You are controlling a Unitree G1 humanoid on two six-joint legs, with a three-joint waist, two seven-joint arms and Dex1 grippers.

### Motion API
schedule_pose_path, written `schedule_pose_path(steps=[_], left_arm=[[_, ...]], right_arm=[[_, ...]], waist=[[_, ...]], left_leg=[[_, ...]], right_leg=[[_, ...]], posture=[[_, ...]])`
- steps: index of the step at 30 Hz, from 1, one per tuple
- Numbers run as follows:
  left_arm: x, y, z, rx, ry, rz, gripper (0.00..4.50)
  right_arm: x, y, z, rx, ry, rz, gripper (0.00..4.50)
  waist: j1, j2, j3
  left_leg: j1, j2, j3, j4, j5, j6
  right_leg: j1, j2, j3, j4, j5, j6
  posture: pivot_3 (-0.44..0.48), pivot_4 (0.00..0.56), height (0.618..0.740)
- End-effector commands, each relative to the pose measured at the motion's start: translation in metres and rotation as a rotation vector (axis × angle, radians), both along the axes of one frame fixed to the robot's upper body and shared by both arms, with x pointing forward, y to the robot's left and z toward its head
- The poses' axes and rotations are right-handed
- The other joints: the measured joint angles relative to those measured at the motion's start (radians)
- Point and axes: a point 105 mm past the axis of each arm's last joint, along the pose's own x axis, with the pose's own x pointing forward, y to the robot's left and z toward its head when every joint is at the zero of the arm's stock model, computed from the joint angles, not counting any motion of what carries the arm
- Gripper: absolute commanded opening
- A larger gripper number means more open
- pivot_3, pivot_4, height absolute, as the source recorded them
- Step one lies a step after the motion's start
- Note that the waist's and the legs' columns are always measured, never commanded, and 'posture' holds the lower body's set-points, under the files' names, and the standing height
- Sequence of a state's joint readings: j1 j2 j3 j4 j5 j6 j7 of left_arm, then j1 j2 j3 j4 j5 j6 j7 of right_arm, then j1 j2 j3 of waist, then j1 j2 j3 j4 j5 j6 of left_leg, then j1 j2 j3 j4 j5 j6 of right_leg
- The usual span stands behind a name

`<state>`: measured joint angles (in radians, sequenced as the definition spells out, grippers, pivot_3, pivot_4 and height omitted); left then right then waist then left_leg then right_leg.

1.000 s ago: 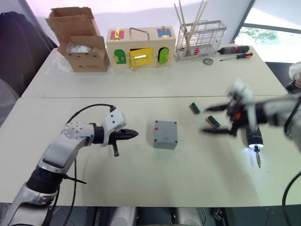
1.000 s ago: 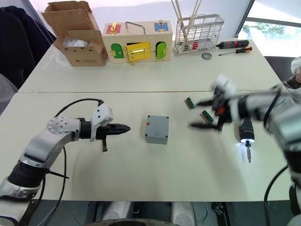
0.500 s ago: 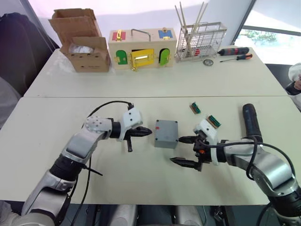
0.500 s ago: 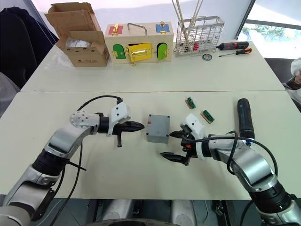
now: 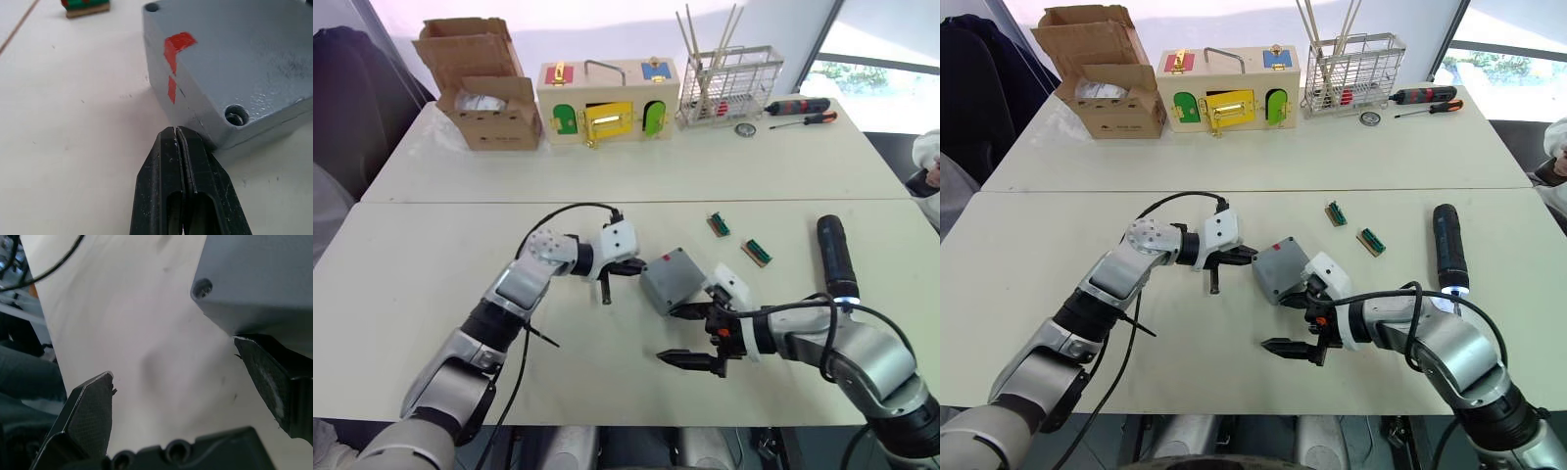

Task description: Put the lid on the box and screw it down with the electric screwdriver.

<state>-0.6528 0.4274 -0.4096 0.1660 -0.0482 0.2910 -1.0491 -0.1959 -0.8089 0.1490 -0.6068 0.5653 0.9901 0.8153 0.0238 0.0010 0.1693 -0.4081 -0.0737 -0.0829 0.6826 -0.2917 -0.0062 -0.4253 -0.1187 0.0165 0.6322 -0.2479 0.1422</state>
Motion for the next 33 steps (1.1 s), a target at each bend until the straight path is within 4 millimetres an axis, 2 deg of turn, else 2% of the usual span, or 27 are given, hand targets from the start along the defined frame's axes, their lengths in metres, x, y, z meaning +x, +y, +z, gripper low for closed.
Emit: schedule_pose_path(steps=[1,4,8,12,14,19,25,33], left_arm=[[-0.001,0.014,0.002,0.020,-0.025,0.010,0.00],[-0.004,0.024,0.003,0.019,-0.025,0.041,0.00],[-0.014,0.028,0.011,-0.009,-0.018,0.042,0.00],[-0.044,0.022,0.015,-0.050,0.069,-0.046,0.00],[-0.049,0.017,0.011,-0.055,0.091,-0.054,0.00],[-0.040,0.002,0.005,-0.077,0.071,-0.024,0.00],[-0.029,-0.002,0.003,-0.068,0.033,-0.005,0.00],[-0.029,-0.003,0.005,-0.077,0.040,-0.023,0.00]], right_arm=[[0.010,-0.014,0.027,-0.027,-0.109,0.000,4.46],[0.016,-0.029,0.036,-0.078,-0.132,-0.005,4.46],[0.027,-0.048,0.036,-0.172,-0.170,-0.011,4.46],[0.039,-0.055,0.031,-0.215,-0.215,0.016,4.46],[0.042,-0.051,0.028,-0.203,-0.220,0.035,4.46],[0.043,-0.035,0.023,-0.159,-0.218,0.095,4.46],[0.021,-0.010,0.016,-0.084,-0.144,0.153,4.46],[0.017,-0.008,0.013,-0.070,-0.129,0.100,4.46]], waist=[[-0.004,0.000,0.000],[-0.011,0.000,0.000],[-0.012,0.000,0.000],[-0.012,0.000,0.000],[-0.011,0.000,0.000],[-0.010,0.000,0.000],[-0.010,0.000,0.000],[-0.011,0.000,0.000]], left_leg=[[0.000,0.000,0.000,0.000,0.000,0.001],[0.000,0.000,-0.001,0.000,-0.001,0.001],[0.000,0.001,0.000,0.000,-0.001,0.001],[0.000,0.002,0.000,0.000,-0.001,0.001],[0.000,0.002,0.000,0.000,-0.001,0.001],[0.000,0.001,0.000,0.000,-0.001,0.001],[0.000,0.001,0.000,0.000,0.002,-0.004],[0.000,0.001,0.000,0.000,0.002,-0.004]], right_leg=[[0.000,0.000,0.000,0.000,0.000,0.000],[0.000,0.000,0.000,0.000,0.000,0.000],[0.000,0.000,0.000,0.000,0.000,0.000],[0.000,0.000,0.000,0.000,0.000,0.000],[0.000,0.000,0.000,0.000,0.000,0.000],[0.000,0.000,0.000,0.000,0.000,0.000],[0.000,0.000,0.000,0.000,0.000,0.000],[0.000,0.000,0.000,0.000,0.000,0.000]], posture=[[0.000,0.150,0.730],[0.000,0.150,0.730],[0.000,0.150,0.730],[0.000,0.150,0.730],[0.000,0.150,0.730],[0.000,0.150,0.730],[0.000,0.150,0.730],[0.000,0.150,0.730]])
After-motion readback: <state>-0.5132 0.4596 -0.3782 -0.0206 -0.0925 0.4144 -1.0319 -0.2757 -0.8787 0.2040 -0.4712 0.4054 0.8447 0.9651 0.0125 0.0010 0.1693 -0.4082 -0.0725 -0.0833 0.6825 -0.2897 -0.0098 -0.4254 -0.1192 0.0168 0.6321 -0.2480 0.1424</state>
